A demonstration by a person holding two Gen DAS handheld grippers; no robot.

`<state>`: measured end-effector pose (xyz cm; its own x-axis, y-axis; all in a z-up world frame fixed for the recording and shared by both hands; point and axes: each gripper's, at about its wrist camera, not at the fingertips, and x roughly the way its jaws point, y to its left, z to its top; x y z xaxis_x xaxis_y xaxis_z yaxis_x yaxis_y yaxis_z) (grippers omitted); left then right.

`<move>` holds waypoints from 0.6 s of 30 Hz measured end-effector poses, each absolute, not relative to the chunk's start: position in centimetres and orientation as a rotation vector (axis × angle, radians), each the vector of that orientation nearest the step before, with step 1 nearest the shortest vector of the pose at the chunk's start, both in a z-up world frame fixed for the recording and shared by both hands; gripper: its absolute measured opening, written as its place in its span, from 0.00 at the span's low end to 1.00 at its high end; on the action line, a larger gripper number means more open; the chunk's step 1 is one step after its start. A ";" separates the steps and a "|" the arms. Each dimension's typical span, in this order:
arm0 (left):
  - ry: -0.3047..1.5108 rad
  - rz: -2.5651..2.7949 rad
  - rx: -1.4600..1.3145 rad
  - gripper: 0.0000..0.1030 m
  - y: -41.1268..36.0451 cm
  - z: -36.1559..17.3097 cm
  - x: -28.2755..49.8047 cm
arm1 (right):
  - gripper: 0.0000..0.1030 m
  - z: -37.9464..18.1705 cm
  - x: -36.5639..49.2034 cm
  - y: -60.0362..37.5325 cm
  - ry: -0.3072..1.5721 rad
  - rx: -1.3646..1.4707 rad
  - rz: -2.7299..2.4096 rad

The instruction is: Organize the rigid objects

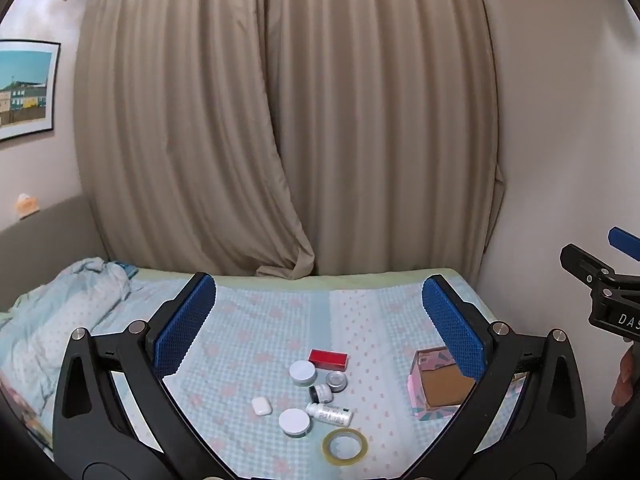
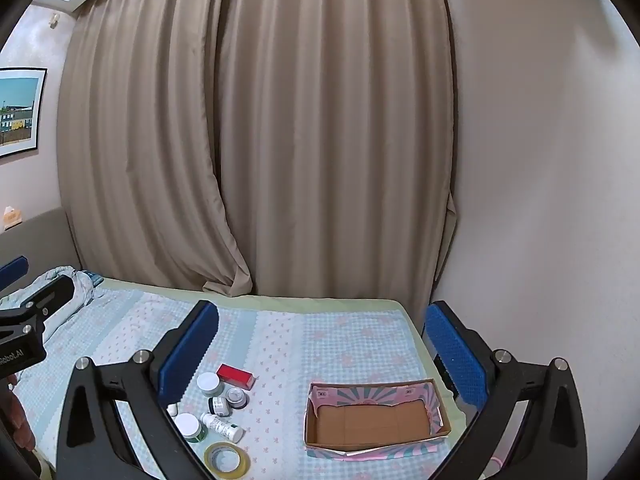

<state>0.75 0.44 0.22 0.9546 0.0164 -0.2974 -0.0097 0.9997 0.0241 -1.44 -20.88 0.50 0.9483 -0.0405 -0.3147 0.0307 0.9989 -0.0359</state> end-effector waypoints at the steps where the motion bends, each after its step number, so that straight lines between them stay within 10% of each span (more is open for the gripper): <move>1: 0.301 0.013 0.023 1.00 0.5 0.2 0.7 | 1.00 0.6 -1.4 -20.9 0.320 -0.031 -0.037; 18: 0.303 0.018 0.025 1.00 0.3 0.6 0.4 | 1.00 -0.1 -0.5 -21.2 0.299 -0.041 -0.011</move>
<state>0.44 0.32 0.59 0.9544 0.0218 -0.2976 -0.0141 0.9995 0.0278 -0.48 -21.22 -0.10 0.9556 -0.0169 -0.2943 0.0048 0.9991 -0.0419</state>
